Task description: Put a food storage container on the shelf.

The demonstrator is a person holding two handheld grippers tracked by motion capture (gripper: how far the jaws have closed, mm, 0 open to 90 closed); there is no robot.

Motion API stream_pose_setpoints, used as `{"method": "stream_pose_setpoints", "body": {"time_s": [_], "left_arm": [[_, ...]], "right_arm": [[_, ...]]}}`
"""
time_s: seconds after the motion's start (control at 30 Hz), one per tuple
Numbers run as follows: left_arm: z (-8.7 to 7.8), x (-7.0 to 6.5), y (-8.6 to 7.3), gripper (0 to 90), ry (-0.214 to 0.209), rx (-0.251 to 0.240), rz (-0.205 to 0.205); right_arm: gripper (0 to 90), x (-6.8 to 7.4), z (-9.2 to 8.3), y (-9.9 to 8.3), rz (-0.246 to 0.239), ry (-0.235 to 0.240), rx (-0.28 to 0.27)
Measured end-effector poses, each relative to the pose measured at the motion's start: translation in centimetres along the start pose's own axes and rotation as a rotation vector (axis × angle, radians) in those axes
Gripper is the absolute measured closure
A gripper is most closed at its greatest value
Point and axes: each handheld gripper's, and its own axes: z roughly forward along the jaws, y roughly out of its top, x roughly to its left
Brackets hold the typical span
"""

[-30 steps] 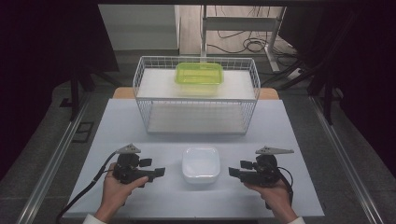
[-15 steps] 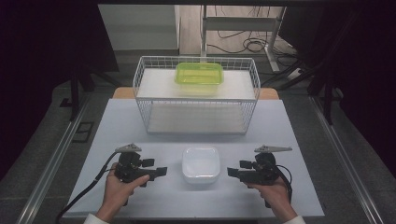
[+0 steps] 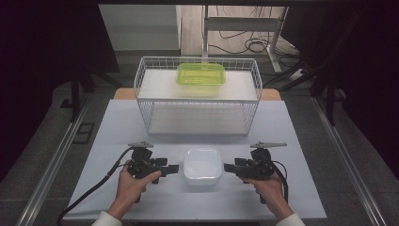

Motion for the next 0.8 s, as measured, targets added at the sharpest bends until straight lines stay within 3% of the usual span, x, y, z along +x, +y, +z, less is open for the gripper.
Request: {"method": "stream_pose_setpoints", "body": {"time_s": [0.23, 0.27, 0.4, 0.8], "left_arm": [[1.0, 0.7, 0.7, 31.4, -0.048, 0.0, -0.066], [1.5, 0.9, 0.9, 32.0, -0.063, 0.006, -0.098], [2.3, 1.4, 1.0, 34.8, -0.088, 0.018, -0.138], [3.7, 2.2, 0.8, 41.5, -0.122, 0.038, -0.182]], "right_arm": [[39.0, -0.8, 0.7, 0.9, 0.054, 0.038, 0.005], [39.3, -0.8, 0.8, 1.1, 0.058, 0.041, 0.01], [41.1, -1.1, 1.6, 1.4, 0.082, 0.049, 0.019], [45.8, -1.3, 3.0, 1.1, 0.106, 0.074, 0.048]]}}
